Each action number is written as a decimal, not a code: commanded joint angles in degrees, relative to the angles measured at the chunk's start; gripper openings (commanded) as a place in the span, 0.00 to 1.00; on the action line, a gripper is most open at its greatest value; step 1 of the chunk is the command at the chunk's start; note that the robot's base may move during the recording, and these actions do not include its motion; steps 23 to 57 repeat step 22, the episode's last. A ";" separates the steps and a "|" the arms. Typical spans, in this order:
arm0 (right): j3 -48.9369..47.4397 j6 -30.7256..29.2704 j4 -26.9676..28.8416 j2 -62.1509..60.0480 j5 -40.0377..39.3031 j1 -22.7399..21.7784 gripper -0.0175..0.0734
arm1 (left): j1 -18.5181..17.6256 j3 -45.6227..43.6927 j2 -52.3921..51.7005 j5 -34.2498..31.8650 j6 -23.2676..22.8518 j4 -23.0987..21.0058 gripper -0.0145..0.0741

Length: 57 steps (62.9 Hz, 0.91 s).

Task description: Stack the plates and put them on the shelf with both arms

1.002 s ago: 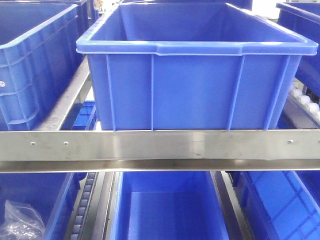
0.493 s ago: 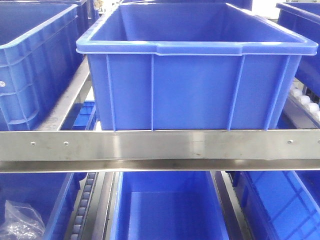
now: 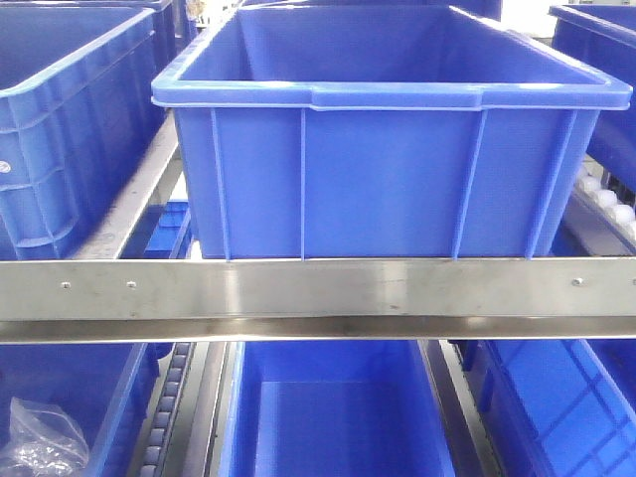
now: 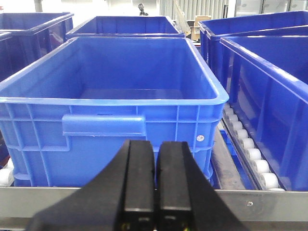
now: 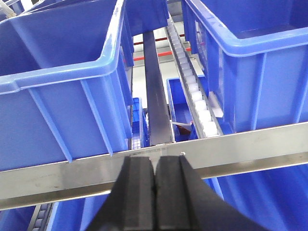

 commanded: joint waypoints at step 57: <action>-0.97 -0.29 -0.58 -1.29 -4.53 -0.35 0.25 | 0.12 1.19 -1.06 -4.45 -0.45 0.12 0.26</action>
